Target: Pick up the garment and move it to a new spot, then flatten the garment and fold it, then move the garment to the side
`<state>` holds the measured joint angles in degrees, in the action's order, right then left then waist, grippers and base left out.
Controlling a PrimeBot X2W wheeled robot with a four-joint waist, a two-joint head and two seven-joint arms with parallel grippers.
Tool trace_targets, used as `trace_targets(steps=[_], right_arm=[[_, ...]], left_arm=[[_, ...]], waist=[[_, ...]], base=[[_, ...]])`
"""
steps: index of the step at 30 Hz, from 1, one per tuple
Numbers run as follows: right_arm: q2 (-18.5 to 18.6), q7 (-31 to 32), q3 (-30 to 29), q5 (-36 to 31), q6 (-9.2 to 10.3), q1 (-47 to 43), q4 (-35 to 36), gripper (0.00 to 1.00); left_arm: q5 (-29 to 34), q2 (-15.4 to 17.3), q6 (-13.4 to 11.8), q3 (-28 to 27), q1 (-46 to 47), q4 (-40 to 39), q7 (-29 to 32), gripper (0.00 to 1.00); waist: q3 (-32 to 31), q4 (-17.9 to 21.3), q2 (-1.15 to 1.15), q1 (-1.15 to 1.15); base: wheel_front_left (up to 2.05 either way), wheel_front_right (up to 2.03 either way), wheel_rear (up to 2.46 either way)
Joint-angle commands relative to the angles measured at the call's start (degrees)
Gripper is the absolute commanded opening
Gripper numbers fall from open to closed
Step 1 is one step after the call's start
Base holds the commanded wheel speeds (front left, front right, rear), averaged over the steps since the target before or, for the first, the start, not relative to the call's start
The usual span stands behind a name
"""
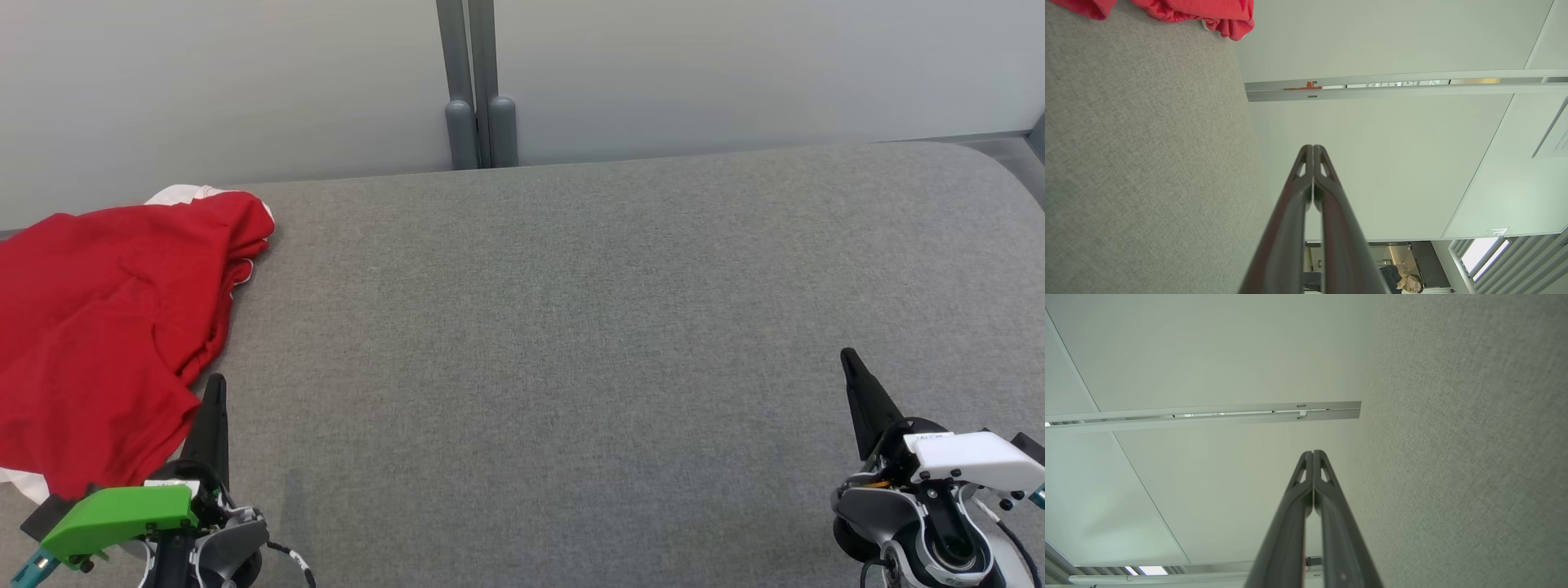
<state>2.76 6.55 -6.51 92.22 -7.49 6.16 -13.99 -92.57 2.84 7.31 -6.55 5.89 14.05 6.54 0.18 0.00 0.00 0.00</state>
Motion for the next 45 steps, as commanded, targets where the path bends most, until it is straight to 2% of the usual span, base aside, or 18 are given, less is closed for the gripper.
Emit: trace_targets(steps=[1, 32, 33, 41, 45], right_arm=[[0.25, 0.13, 0.07, 0.4, 0.0, 0.28, -0.1, 0.0], [0.25, 0.13, 0.07, 0.4, 0.0, 0.28, -0.1, 0.0], [0.0, -0.02, 0.0, 0.0, 0.0, 0.0, 0.01, 1.0], [-0.17, -1.87, 1.5, -1.63, 0.01, -0.5, -0.31, 1.0], [-0.05, -2.99, 2.02, -5.57, 0.01, -0.43, 0.15, 1.0]], left_arm=[[0.31, 0.1, 0.37, -0.04, 0.8, -0.06, 0.12, 0.0], [0.31, 0.1, 0.37, -0.03, 0.8, -0.06, 0.12, 0.0], [0.01, 0.0, 0.0, 0.01, 0.0, 0.0, -0.01, 1.0], [0.83, -0.14, -0.05, 0.9, -0.98, 0.12, -1.76, 1.0], [1.93, 0.07, -0.03, 1.56, -1.28, -0.21, -2.92, 1.0]], waist=[[0.0, 0.0, 0.0, 0.0], [0.0, 0.0, 0.0, 0.0], [0.0, 0.0, 0.0, 0.0], [0.01, -0.09, 0.0, 0.0], [0.02, -0.18, 0.0, 0.0]], base=[[0.0, 0.0, 0.0], [0.0, 0.0, 0.0], [0.0, 0.0, 0.0], [0.0, 0.0, 0.0], [0.0, 0.0, 0.0]])
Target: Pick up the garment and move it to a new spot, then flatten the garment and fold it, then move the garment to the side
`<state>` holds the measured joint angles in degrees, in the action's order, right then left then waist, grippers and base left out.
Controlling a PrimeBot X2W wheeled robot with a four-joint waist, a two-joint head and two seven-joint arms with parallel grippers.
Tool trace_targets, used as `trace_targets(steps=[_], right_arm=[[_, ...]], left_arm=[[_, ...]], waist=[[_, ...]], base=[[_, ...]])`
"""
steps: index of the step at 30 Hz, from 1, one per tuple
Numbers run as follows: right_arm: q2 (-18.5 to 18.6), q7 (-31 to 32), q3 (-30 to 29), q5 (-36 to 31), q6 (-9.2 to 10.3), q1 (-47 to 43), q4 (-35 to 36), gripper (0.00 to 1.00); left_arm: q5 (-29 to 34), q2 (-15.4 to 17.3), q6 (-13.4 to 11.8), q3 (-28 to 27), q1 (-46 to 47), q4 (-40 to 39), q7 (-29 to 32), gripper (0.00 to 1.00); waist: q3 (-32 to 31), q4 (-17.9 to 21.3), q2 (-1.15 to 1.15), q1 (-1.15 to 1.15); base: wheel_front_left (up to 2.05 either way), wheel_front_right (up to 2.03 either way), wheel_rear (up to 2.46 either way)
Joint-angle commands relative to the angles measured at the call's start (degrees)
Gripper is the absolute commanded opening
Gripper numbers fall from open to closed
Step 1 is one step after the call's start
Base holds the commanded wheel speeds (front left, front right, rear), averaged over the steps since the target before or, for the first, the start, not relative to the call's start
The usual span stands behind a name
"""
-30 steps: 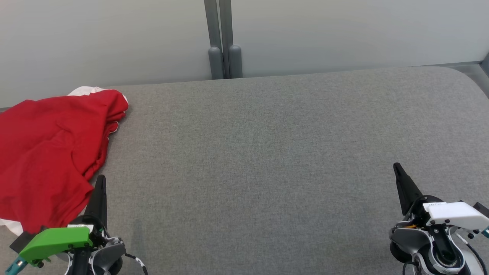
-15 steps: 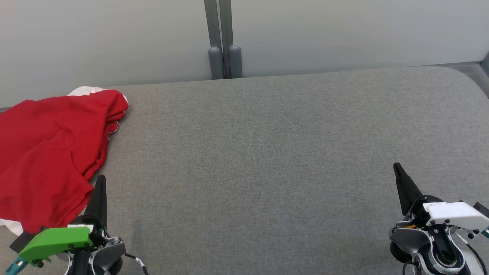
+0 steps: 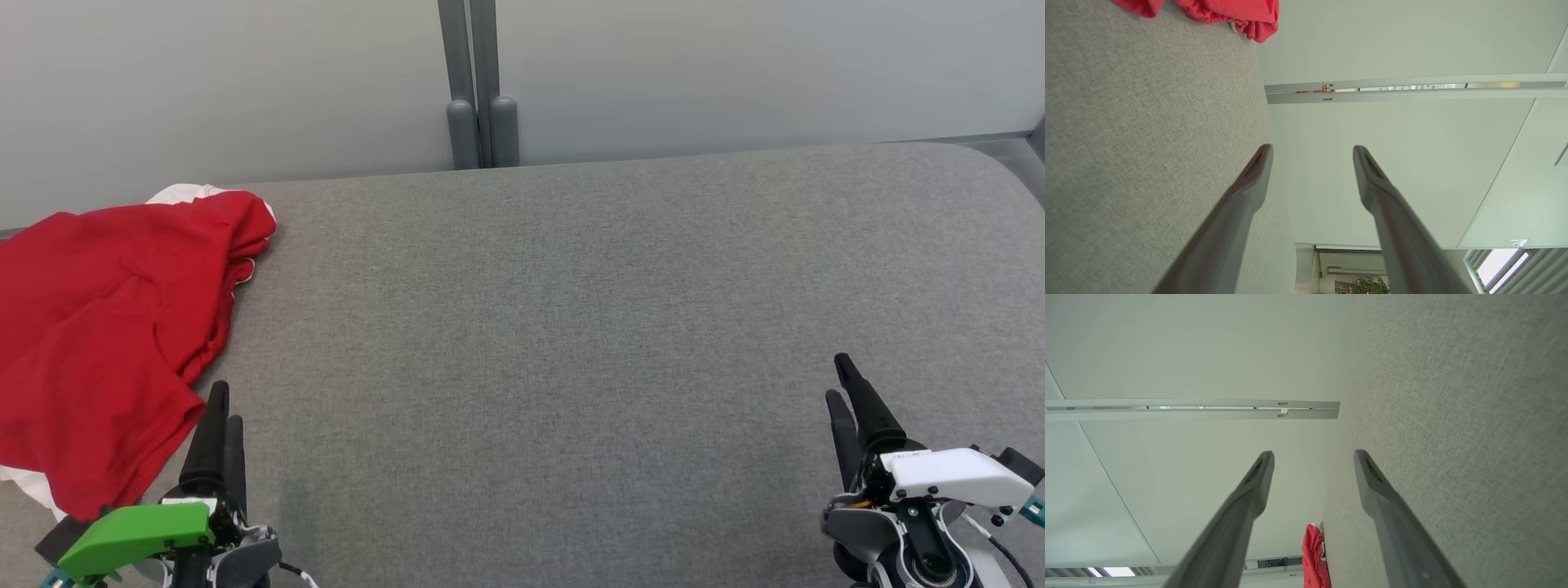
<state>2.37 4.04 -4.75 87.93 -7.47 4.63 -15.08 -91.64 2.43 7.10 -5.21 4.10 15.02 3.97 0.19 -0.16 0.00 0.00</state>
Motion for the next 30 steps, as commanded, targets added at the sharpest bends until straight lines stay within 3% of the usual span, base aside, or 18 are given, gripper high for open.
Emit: trace_targets(steps=[1, 30], right_arm=[[0.35, -0.78, 0.4, -2.67, -0.01, 1.11, 1.46, 1.0], [2.85, -7.49, 4.41, -40.68, -0.02, -0.01, 5.49, 1.0]], left_arm=[[1.64, 0.67, 0.18, 0.47, 0.46, -1.2, -0.68, 1.0], [35.95, 2.24, 0.31, 3.67, -1.19, -2.01, -7.43, 1.0]], waist=[[-0.01, -0.05, 0.0, 0.0], [-0.35, -0.77, 0.0, 0.0]], base=[[0.0, 0.0, 0.0], [0.0, 0.0, 0.0]])
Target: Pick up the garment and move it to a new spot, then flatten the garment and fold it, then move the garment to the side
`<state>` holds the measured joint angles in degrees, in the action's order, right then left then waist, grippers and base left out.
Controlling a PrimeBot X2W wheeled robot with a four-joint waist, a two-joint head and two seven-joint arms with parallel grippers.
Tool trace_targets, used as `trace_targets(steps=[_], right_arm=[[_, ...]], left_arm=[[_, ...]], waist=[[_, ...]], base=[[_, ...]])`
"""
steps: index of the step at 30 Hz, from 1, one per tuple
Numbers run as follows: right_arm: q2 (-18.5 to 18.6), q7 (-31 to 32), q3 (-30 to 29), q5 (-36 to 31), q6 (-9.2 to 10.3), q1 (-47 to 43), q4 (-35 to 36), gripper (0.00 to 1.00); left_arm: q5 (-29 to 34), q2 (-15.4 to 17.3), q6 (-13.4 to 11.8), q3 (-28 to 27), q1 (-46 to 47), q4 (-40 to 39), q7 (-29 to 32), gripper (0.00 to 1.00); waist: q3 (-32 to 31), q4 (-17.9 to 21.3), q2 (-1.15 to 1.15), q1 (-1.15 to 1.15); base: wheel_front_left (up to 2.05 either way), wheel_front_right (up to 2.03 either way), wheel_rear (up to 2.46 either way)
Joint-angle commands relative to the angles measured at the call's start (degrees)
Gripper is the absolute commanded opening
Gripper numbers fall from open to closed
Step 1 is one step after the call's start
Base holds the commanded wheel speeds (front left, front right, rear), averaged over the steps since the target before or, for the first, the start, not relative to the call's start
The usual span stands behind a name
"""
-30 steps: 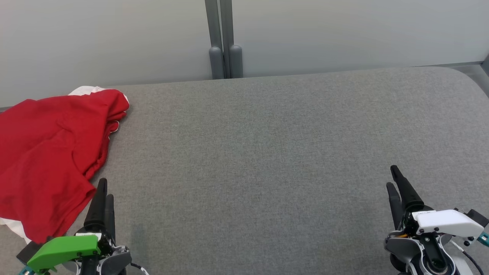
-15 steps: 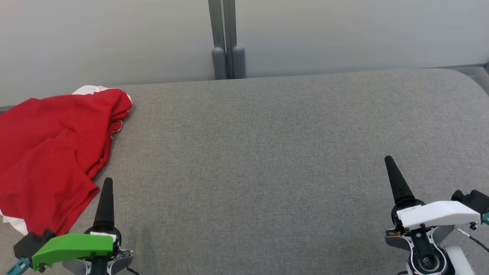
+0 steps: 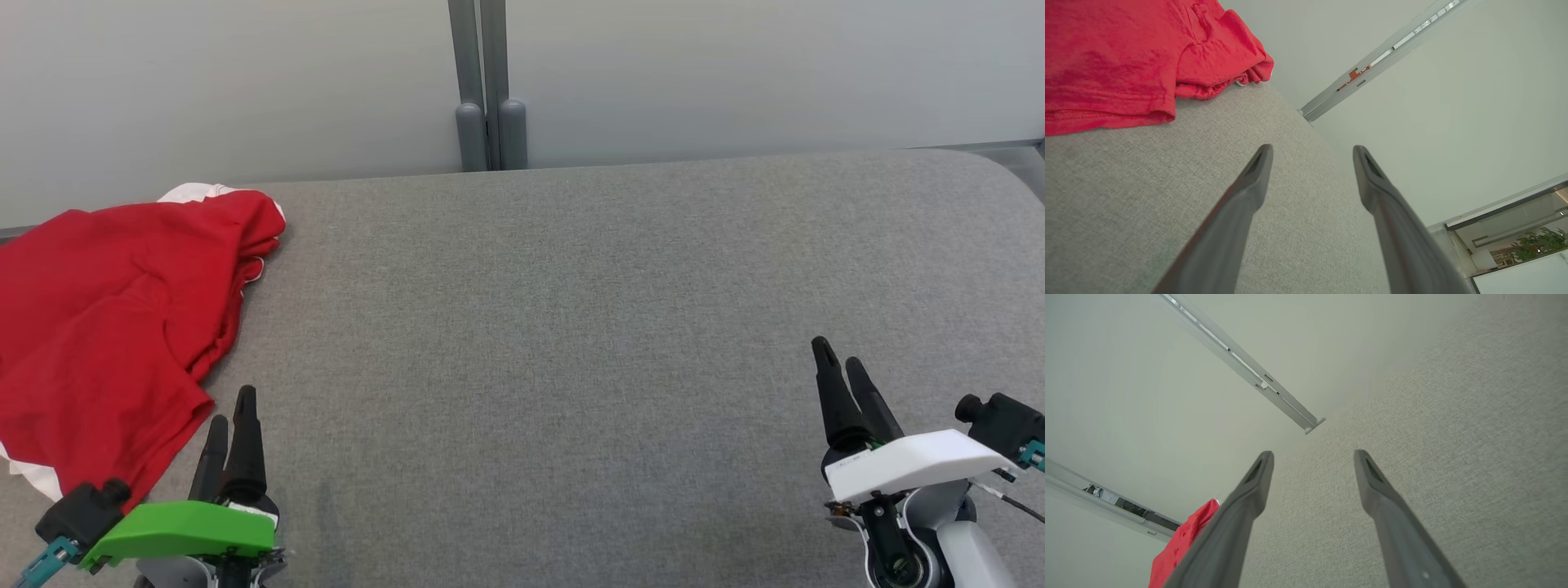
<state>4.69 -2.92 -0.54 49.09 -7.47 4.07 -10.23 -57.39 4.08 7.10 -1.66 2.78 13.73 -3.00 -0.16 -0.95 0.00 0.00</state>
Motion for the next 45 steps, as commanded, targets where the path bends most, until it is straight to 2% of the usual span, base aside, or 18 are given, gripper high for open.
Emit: trace_targets(steps=[1, 20, 45], right_arm=[[0.53, -0.7, 0.32, -2.78, -0.02, 0.6, 0.53, 1.0], [0.66, -4.12, 0.55, -18.29, -0.02, 0.26, -1.06, 1.0], [0.65, -7.8, 0.68, -33.91, -0.03, -0.53, -0.85, 1.0]], left_arm=[[2.6, 0.62, 0.32, 0.22, 0.11, -0.7, -0.65, 1.0], [18.63, 1.5, 0.39, 1.98, -0.52, -0.76, -4.02, 1.0], [33.07, 2.91, 0.41, 3.58, -1.62, -0.68, -7.73, 1.0]], waist=[[0.02, 0.02, 0.0, 0.0], [-0.1, -0.05, 0.0, 0.0], [0.09, -0.22, 0.0, 0.0]], base=[[0.0, 0.0, 0.0], [0.0, 0.0, 0.0], [0.0, 0.0, 0.0]])
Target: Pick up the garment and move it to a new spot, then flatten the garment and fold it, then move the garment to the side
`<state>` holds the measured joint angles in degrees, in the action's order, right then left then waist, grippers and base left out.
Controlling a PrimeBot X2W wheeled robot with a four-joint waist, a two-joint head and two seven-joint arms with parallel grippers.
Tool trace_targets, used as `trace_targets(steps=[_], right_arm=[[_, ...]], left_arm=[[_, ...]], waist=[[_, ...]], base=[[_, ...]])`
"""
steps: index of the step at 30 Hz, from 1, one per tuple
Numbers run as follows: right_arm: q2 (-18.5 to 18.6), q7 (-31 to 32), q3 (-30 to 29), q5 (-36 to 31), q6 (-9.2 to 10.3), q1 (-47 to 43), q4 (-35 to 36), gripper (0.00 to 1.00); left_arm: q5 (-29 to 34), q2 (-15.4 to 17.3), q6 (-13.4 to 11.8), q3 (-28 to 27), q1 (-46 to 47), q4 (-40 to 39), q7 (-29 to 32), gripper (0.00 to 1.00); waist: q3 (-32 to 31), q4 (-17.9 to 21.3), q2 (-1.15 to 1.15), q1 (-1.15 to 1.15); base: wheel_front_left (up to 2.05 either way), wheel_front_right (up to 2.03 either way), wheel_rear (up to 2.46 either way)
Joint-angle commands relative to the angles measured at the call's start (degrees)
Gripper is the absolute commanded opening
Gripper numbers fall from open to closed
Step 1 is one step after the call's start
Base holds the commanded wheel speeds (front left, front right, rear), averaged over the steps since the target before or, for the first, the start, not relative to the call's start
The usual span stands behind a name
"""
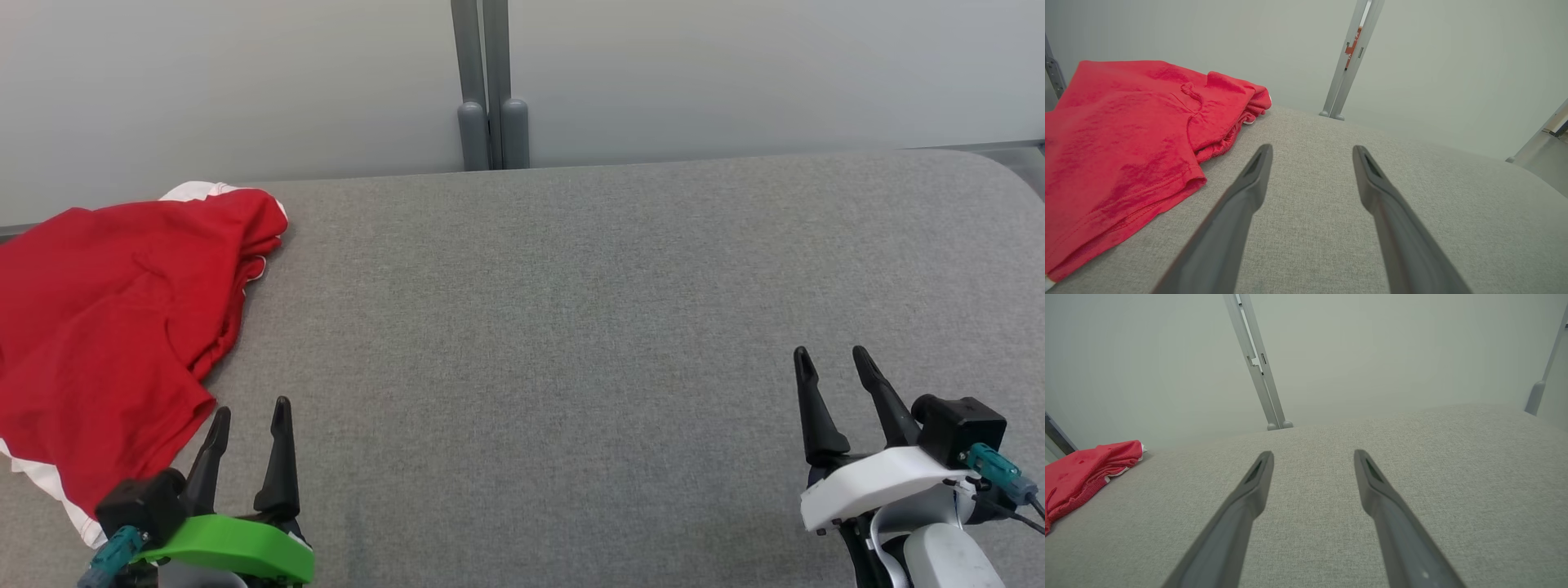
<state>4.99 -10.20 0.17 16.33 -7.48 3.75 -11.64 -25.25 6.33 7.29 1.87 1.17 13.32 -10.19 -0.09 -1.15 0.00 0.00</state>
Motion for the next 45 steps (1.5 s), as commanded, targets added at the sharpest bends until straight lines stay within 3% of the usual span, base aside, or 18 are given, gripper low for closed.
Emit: trace_targets(steps=[1, 22, 45], right_arm=[[0.35, -0.66, -0.06, -1.54, -0.02, -0.25, 0.56, 1.0], [-0.3, -3.17, -1.93, -8.38, -0.01, -1.05, -0.29, 1.0], [-0.85, -5.07, -3.48, -14.55, -0.01, -2.02, -1.6, 1.0]], left_arm=[[1.41, 0.72, 0.23, 0.14, 0.01, -0.22, -0.63, 1.0], [10.59, 1.82, 0.29, 1.93, 0.05, 0.71, -3.12, 1.0], [9.78, 2.73, 0.28, 5.62, 1.13, 5.78, -5.05, 1.0]], waist=[[0.04, -0.03, 0.0, 0.0], [0.44, 0.75, 0.0, 0.0], [0.72, 1.32, 0.0, 0.0]], base=[[0.0, 0.0, 0.0], [0.0, 0.0, 0.0], [0.0, 0.0, 0.0]])
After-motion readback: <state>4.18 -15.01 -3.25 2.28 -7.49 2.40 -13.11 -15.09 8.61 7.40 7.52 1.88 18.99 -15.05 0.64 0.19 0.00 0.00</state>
